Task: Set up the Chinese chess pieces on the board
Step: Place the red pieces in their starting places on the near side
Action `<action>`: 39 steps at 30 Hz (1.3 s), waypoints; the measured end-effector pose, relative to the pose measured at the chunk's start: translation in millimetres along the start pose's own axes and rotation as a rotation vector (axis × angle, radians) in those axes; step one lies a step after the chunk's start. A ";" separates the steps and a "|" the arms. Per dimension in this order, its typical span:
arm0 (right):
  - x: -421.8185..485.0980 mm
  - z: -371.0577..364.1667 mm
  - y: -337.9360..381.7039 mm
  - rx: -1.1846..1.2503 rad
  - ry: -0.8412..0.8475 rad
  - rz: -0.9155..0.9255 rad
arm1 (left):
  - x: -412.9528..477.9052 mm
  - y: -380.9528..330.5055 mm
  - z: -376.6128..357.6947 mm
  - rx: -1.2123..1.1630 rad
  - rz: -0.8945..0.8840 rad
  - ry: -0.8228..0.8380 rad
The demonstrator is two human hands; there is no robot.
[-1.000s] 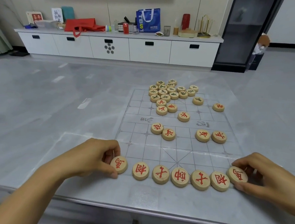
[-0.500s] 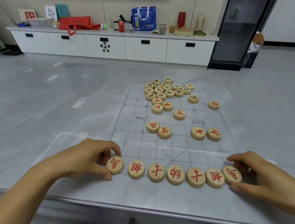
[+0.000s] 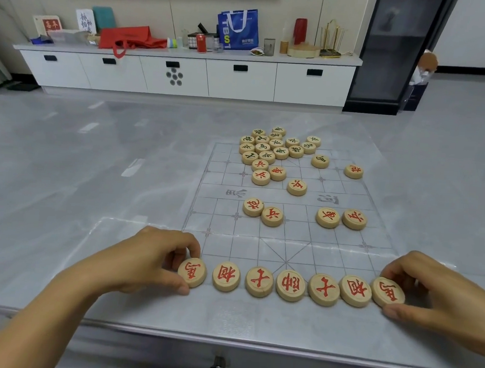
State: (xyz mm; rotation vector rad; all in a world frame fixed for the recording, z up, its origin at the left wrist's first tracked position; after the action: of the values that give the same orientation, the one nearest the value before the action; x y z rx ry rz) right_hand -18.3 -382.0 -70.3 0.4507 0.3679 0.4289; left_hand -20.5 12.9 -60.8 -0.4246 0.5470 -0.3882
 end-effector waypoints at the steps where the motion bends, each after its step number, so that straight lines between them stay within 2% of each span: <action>1: 0.1 -0.2 -0.1 -0.006 0.001 0.000 | 0.1 0.1 0.1 0.008 0.002 0.001; 39: 0.0 0.8 1.2 0.012 0.037 -0.001 | 0.9 -0.6 1.0 0.005 0.028 0.045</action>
State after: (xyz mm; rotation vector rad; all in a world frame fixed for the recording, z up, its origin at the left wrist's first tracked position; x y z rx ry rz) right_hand -18.4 -381.4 -69.1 0.4543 0.4071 0.4344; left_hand -19.4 12.2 -60.1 -0.4035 0.5952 -0.3730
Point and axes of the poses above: each hand's wrist, its own x-axis towards the middle knuckle, its own z-axis out of the back of the hand, y = z × x, the point moved 2 cm from there along x, towards the middle knuckle, and after that the axes turned 15 degrees about y, right-handed, at the moved point
